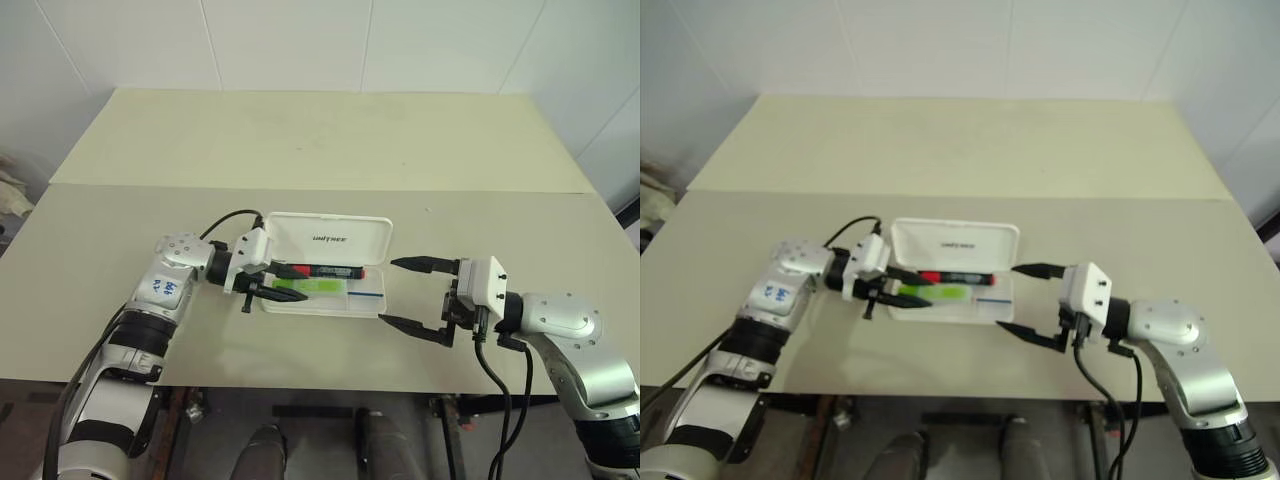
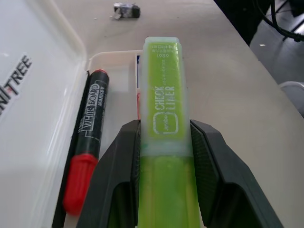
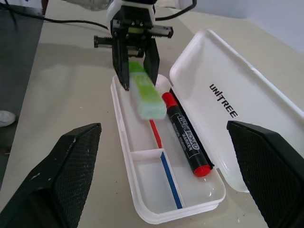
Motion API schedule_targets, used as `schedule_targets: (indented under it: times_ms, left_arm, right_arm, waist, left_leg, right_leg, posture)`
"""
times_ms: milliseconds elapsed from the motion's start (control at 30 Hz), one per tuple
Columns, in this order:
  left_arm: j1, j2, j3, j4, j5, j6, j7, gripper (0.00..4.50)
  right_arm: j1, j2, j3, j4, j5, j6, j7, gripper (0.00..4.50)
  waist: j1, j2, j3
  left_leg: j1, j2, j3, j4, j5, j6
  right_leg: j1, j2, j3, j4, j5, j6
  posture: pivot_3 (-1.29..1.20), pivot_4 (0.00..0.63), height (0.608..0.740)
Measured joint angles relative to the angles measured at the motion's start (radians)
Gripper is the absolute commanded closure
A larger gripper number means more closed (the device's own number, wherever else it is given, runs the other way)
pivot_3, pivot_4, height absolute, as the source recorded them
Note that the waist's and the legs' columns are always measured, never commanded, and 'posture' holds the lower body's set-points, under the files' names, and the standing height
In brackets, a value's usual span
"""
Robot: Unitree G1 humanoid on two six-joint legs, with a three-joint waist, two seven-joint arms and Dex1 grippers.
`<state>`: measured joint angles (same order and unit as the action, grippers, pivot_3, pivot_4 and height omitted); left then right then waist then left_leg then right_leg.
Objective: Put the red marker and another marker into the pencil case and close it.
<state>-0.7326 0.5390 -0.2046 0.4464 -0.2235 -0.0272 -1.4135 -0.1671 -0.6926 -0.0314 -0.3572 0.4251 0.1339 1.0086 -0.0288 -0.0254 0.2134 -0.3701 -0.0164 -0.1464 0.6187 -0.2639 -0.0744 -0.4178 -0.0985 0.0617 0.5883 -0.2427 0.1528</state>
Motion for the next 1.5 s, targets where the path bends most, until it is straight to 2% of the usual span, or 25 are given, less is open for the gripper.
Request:
schedule_targets:
  times_ms: [267,733,767,933,1033,1267,1500]
  left_arm:
    - [-0.018,0.001,-0.013,0.079,0.048,-0.04,-0.037,3.39]
    - [-0.033,0.003,-0.013,0.085,0.095,-0.038,-0.034,3.39]
    - [-0.033,0.002,-0.012,0.085,0.095,-0.035,-0.034,2.64]
    - [-0.036,-0.019,-0.012,0.081,0.095,0.0,-0.015,1.12]
    - [-0.036,-0.021,-0.012,0.075,0.094,0.009,-0.016,0.04]
    - [-0.035,-0.021,0.011,0.014,0.033,0.049,-0.046,0.04]
    - [-0.008,0.0,0.077,-0.096,-0.054,0.107,-0.052,0.04]
  right_arm:
    - [0.036,0.001,-0.011,-0.036,0.0,0.007,-0.045,0.0]
    - [0.026,0.02,-0.011,-0.036,-0.001,0.012,-0.063,0.0]
    - [0.026,0.02,-0.011,-0.036,-0.001,0.012,-0.063,0.0]
    - [0.019,0.026,-0.01,-0.036,-0.004,0.012,-0.063,0.0]
    - [0.019,0.028,-0.01,-0.036,-0.005,0.012,-0.063,0.0]
    - [0.024,0.044,-0.011,-0.036,-0.008,0.033,-0.104,0.0]
    - [0.128,0.105,-0.037,-0.035,-0.089,0.127,-0.323,0.0]
  waist:
    - [0.002,0.0,0.0]
    - [0.003,0.0,0.0]
    - [0.003,0.0,0.0]
    - [0.003,0.0,0.0]
    - [0.001,0.0,0.0]
    - [0.003,0.0,0.0]
    - [0.002,0.0,0.0]
  left_leg:
    - [0.0,0.0,0.0,0.001,0.0,0.0]
    - [0.0,0.0,0.0,0.002,0.0,0.0]
    - [0.0,0.0,0.0,0.002,0.0,0.0]
    - [0.0,0.0,0.0,0.002,0.0,0.0]
    - [0.0,0.0,0.0,0.002,0.0,0.0]
    - [0.0,0.0,0.0,0.002,0.0,0.0]
    - [0.0,0.0,0.0,0.002,0.0,0.0]
  right_leg:
    - [0.0,0.0,0.0,0.0,0.0,0.0]
    - [0.001,0.0,0.0,0.0,0.0,0.0]
    - [0.001,0.0,0.0,0.0,0.0,0.0]
    - [0.001,0.0,0.0,0.0,0.0,0.0]
    - [0.001,0.0,0.0,0.0,0.0,0.0]
    - [0.001,0.0,0.0,0.0,0.0,0.0]
    - [0.001,0.0,0.0,0.0,0.0,0.0]
  posture:
    - [0.0,0.15,0.74]
    - [0.0,0.15,0.74]
    - [0.0,0.15,0.74]
    - [0.0,0.15,0.74]
    - [0.0,0.15,0.74]
    - [0.0,0.15,0.74]
    - [0.0,0.15,0.74]
